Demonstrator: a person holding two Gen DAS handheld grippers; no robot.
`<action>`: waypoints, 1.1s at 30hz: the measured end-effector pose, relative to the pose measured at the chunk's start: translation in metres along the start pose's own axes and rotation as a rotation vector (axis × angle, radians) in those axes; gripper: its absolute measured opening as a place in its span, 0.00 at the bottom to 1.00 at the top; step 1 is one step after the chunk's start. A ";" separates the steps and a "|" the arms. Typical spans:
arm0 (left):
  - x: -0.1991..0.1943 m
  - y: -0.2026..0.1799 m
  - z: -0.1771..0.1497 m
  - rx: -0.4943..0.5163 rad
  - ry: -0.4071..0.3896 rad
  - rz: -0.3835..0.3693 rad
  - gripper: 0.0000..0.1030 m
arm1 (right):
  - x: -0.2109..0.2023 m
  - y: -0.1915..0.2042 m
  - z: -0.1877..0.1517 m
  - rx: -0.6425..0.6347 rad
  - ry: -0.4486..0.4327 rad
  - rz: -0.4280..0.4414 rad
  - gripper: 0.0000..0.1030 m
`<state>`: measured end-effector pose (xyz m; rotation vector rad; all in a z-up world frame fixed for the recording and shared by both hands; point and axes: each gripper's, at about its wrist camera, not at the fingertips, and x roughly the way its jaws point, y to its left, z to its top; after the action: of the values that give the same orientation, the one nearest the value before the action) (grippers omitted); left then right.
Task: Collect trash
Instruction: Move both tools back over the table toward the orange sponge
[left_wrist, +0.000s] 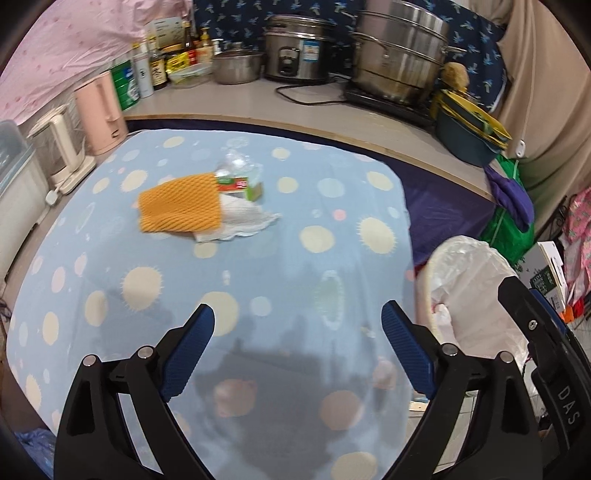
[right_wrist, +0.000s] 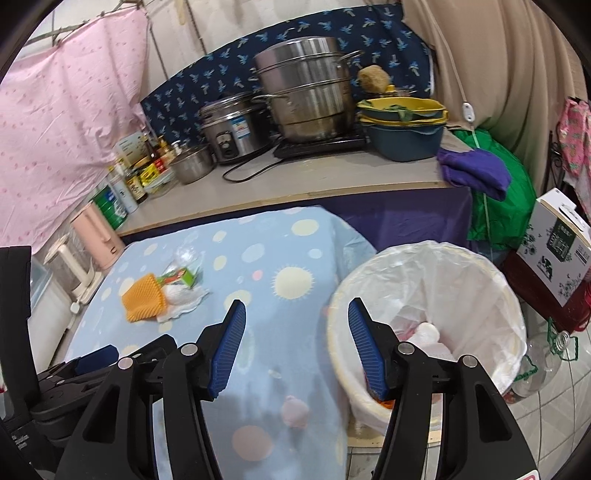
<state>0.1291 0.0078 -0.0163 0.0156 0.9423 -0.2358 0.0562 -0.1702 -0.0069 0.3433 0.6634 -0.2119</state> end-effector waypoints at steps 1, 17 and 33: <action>0.001 0.008 0.000 -0.013 0.003 0.009 0.85 | 0.002 0.007 -0.001 -0.010 0.006 0.007 0.55; 0.029 0.124 -0.002 -0.210 0.082 0.105 0.86 | 0.053 0.092 -0.016 -0.139 0.108 0.089 0.55; 0.077 0.173 0.067 -0.344 0.090 0.084 0.87 | 0.118 0.125 -0.007 -0.170 0.168 0.097 0.55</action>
<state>0.2616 0.1535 -0.0544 -0.2523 1.0596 0.0074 0.1807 -0.0624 -0.0568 0.2307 0.8225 -0.0334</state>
